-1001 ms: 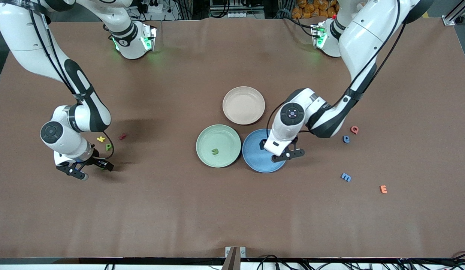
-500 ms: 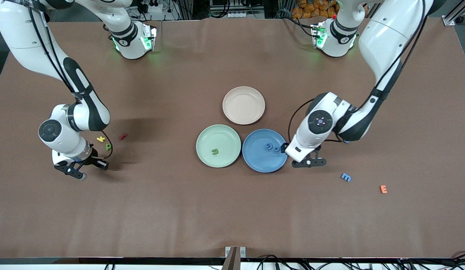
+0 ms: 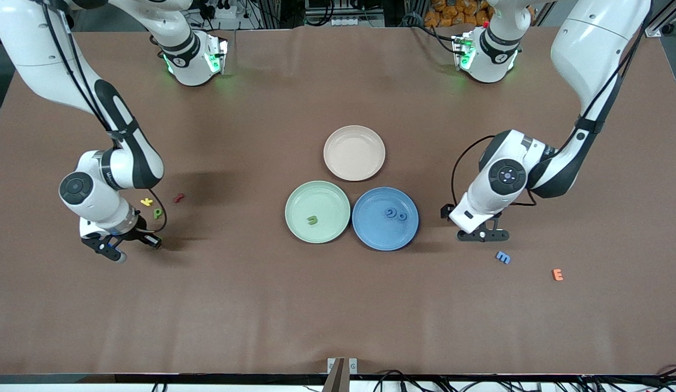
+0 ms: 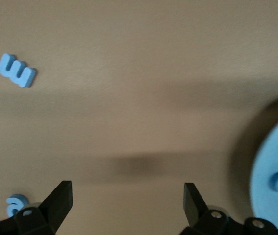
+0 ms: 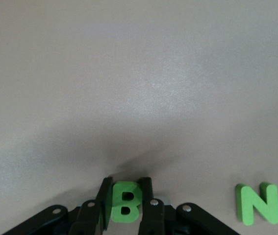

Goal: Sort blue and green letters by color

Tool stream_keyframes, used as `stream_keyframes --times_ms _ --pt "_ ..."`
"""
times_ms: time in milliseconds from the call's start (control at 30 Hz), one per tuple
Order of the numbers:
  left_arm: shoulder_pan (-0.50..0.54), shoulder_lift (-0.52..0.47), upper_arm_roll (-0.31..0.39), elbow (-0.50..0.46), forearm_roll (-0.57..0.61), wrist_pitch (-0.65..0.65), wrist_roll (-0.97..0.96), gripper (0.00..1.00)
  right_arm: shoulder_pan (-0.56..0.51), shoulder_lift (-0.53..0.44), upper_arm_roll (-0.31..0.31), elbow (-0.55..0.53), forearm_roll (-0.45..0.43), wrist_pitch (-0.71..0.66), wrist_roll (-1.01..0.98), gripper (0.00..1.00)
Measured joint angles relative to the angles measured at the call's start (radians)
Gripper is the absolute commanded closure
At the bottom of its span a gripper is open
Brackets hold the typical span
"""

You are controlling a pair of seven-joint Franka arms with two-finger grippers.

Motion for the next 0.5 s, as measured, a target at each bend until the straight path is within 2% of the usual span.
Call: stream_keyframes --times_ms 234,500 --pt "0.1 -0.038 0.0 -0.104 0.012 0.094 0.021 0.0 0.097 -0.015 0.026 0.023 0.0 -0.017 0.151 1.0" --pt "0.158 -0.049 0.001 -0.144 0.06 0.107 0.031 0.0 0.24 -0.013 0.036 0.047 0.001 -0.02 0.355 1.0"
